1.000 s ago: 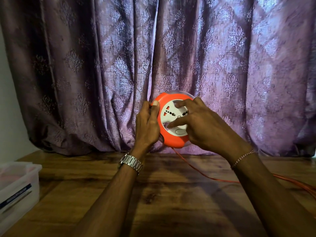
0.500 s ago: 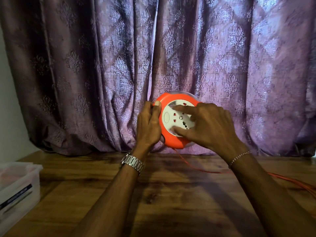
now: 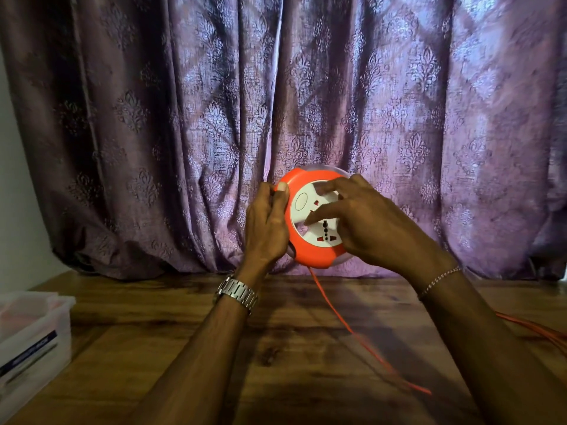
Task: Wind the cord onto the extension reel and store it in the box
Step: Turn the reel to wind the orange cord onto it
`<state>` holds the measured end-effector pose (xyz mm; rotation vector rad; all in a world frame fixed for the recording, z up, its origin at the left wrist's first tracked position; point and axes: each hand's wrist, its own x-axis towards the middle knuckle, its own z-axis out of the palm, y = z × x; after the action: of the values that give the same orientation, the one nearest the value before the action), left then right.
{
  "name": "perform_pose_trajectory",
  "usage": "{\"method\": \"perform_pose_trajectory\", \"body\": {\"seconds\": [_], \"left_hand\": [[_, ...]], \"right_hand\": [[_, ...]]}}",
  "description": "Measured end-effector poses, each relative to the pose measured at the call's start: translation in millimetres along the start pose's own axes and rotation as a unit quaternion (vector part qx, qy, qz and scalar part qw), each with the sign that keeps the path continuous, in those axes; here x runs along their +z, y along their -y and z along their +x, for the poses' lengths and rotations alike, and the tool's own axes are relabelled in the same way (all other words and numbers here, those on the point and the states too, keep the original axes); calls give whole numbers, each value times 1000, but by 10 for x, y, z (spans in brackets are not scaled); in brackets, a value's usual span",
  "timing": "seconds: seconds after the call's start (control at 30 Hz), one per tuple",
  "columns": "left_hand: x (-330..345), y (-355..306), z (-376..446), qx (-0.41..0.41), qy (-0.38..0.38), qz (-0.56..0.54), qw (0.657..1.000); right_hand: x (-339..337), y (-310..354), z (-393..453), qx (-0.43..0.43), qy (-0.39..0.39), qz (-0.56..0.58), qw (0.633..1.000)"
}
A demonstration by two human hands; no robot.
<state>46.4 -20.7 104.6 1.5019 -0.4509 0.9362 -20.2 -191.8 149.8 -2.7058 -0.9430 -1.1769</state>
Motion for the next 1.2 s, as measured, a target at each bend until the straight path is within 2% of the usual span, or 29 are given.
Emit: {"method": "perform_pose_trajectory", "body": {"seconds": [0.1,0.23,0.4,0.5,0.67,0.83,0.9,1.0,1.13,1.2], "left_hand": [[5,13,-3,-1,6,2,1000],[7,9,-3,-2,10,6,1000],[9,19,3,1,12,6,1000],[11,22,3,1,7,2,1000],[2,13,23,-7,-2,-7,1000],[3,55,33,-6,2,-8,1000],[2,55,38,0,1,-3,1000],[-2,39,36,9,-5,0,1000],[-1,50,29,5,-1,2,1000],[3,56,25,2,1,9,1000]], "right_hand": [[10,30,8,-3,36,-46,998],[-25,45,-22,-4,5,-108,994],[11,41,-39,19,-15,-44,999],[49,30,-64,39,-33,-49,997],[117,15,-17,109,-117,-26,987],[108,60,-11,99,-148,-58,982],[72,66,-14,85,-134,-58,986],[17,45,-13,9,-102,-16,995],[-40,71,-16,-20,35,-35,999],[-50,96,-8,-19,71,-74,995]]}}
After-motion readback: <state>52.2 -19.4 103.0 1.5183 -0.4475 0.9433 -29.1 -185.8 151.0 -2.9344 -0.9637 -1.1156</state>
